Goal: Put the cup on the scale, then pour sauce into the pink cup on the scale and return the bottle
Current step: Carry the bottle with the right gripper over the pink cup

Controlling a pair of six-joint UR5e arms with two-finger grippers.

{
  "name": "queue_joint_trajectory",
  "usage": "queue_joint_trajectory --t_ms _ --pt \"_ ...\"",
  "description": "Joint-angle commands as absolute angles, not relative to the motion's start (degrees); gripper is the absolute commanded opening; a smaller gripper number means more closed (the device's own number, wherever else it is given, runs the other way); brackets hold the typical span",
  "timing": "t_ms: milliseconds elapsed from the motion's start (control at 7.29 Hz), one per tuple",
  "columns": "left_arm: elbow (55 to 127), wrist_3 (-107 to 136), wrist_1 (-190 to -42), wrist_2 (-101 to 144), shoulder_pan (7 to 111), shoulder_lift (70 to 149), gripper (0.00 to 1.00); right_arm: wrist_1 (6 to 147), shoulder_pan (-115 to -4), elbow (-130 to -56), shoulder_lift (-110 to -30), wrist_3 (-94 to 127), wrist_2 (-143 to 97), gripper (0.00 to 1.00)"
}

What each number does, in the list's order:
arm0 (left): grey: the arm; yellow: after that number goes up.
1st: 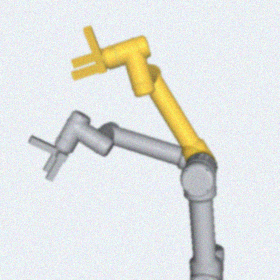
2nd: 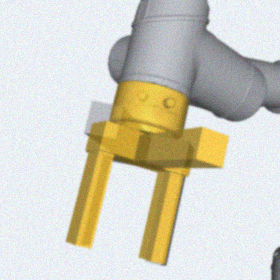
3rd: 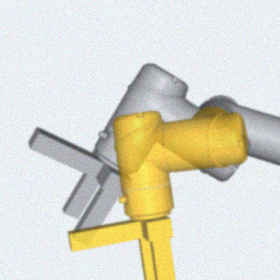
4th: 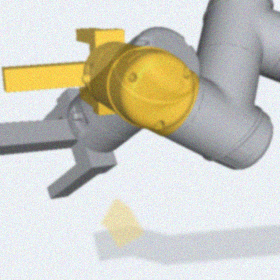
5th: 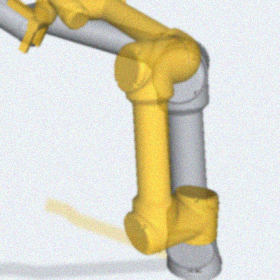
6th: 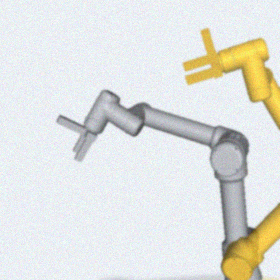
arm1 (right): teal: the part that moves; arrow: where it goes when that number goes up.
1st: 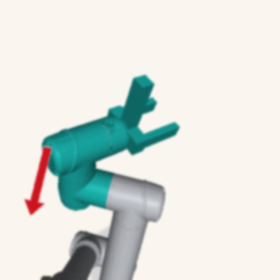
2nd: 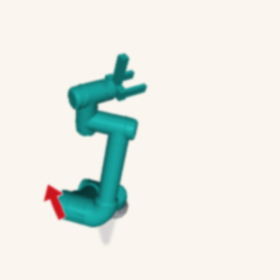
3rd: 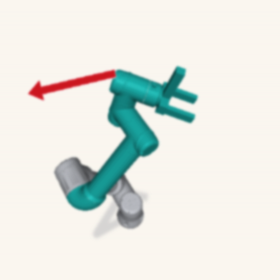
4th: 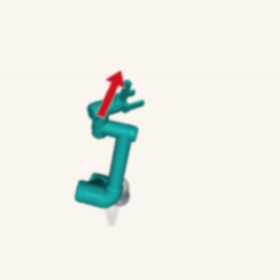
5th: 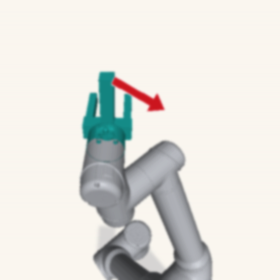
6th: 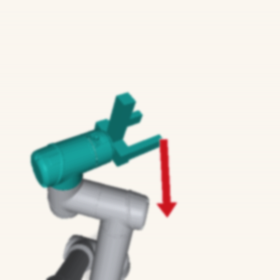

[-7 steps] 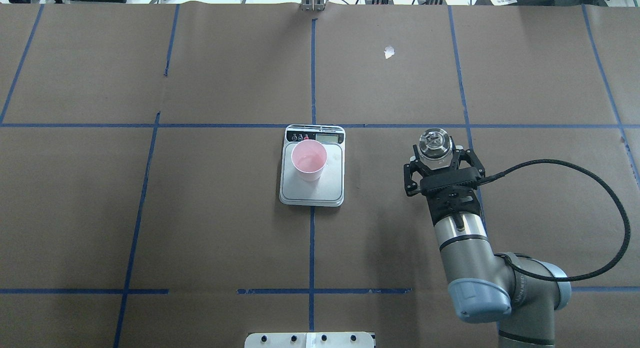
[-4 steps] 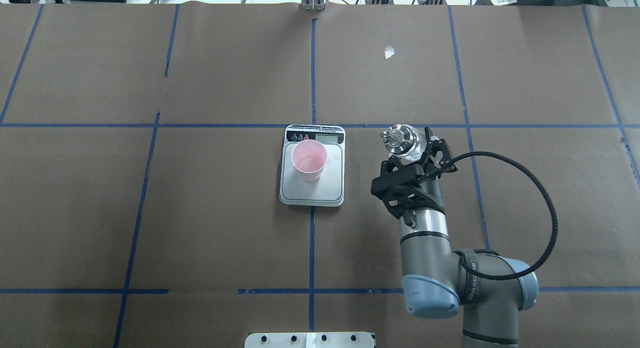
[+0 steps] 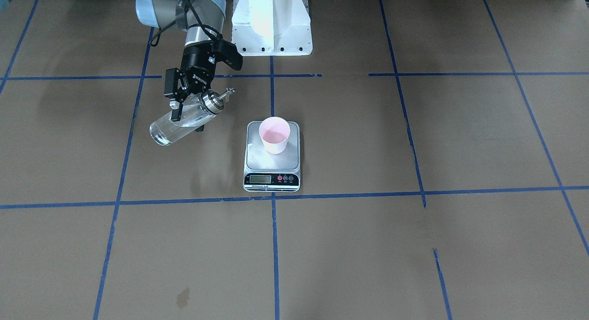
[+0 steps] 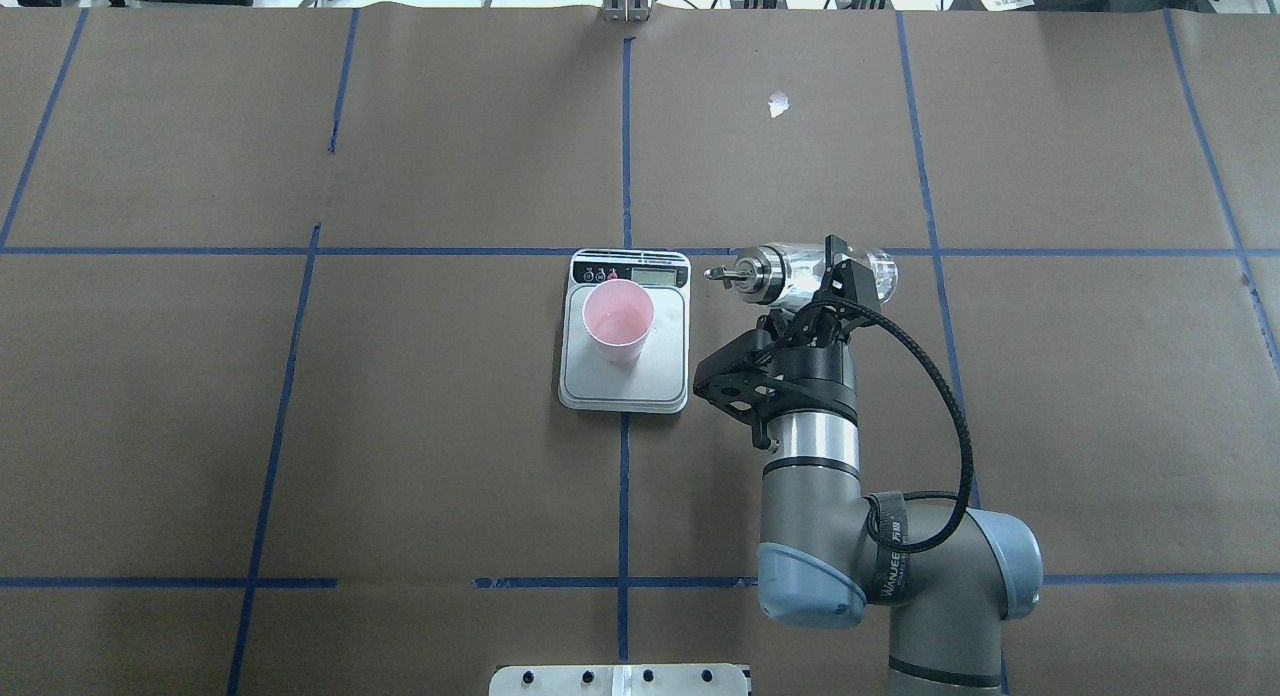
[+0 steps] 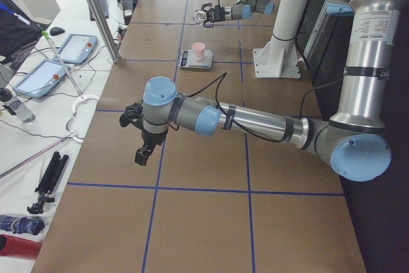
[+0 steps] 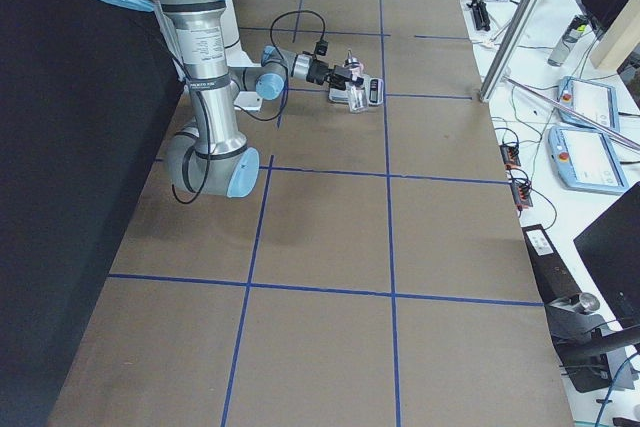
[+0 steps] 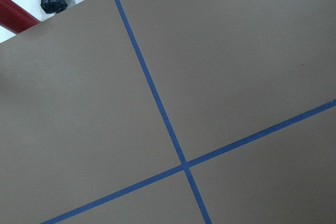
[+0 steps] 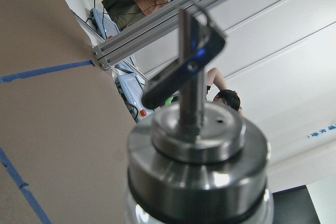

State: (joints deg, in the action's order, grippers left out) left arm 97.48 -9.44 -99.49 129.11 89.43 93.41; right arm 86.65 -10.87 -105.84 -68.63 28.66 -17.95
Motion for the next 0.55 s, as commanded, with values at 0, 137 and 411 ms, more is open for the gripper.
queue_joint_trajectory --t_ms 0,137,411 --pt "97.4 -9.4 -99.4 129.1 89.5 93.2 1.00 87.5 -10.9 -105.3 -67.1 24.3 -17.8 0.00" --pt "97.3 -9.4 -99.4 129.1 89.5 93.1 1.00 87.5 -11.4 -103.1 -65.7 24.3 -17.8 0.00" --pt "97.4 -9.5 -99.6 129.5 89.5 91.8 1.00 88.7 -12.8 -96.3 -61.3 24.3 -17.5 0.00"
